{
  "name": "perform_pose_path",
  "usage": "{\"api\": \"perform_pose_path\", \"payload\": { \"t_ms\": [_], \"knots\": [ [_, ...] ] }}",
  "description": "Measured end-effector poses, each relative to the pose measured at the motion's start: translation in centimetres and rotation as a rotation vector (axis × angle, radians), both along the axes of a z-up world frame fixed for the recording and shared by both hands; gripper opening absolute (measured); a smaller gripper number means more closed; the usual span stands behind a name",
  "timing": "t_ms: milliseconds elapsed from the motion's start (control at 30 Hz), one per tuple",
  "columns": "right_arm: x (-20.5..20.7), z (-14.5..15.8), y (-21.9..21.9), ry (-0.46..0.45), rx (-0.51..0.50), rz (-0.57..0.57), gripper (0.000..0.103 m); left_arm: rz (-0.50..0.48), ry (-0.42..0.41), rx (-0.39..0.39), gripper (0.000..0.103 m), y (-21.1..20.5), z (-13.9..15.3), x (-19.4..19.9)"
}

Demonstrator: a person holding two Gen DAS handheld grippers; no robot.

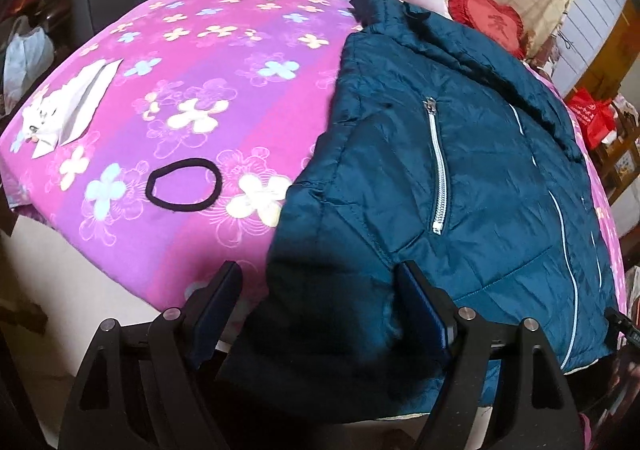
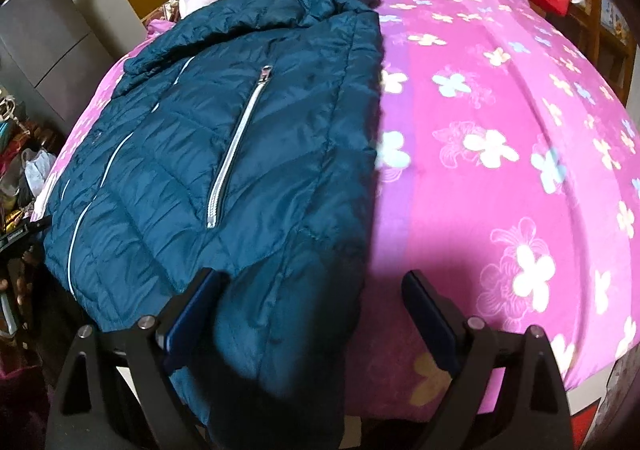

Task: Fold large clothes
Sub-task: 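Grasp the jacket hem with both tools and lift it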

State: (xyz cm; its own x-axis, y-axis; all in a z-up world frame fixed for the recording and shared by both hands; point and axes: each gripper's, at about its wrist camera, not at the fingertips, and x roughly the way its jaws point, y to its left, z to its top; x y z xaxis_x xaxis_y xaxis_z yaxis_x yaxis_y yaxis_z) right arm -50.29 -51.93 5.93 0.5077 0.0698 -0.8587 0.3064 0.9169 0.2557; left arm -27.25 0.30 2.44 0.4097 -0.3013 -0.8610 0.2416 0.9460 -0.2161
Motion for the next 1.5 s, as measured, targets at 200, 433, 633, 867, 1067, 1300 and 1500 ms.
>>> {"api": "perform_pose_path", "payload": {
  "t_ms": [200, 433, 633, 867, 1067, 1300, 1500],
  "knots": [
    [-0.4, 0.1, 1.1, -0.043, 0.089, 0.078, 0.095, -0.016, 0.021, 0.008, 0.063, -0.6, 0.0, 0.1],
    [-0.2, 0.0, 2.5, -0.074, 0.075, 0.141, 0.095, -0.016, 0.006, 0.035, 0.063, -1.0, -0.1, -0.4],
    [0.4, 0.0, 2.1, -0.075, 0.106, 0.136, 0.095, -0.026, -0.005, 0.051, 0.063, -1.1, -0.2, -0.8],
    [0.8, 0.0, 2.8, -0.067, 0.063, 0.158, 0.09, -0.015, -0.012, 0.036, 0.06, -1.0, -0.1, -1.0],
    [0.4, 0.1, 2.4, -0.071, 0.06, 0.144, 0.062, -0.01, -0.011, 0.006, 0.044, -0.9, 0.1, -1.3],
    [0.4, 0.5, 2.7, -0.085, 0.011, 0.174, 0.038, -0.037, -0.034, -0.002, 0.013, -1.4, 0.6, -1.9],
    [0.4, 2.1, 3.3, -0.125, 0.0, 0.208, 0.018, -0.054, -0.098, -0.037, 0.0, -1.4, 3.0, -2.7]
  ]
}}
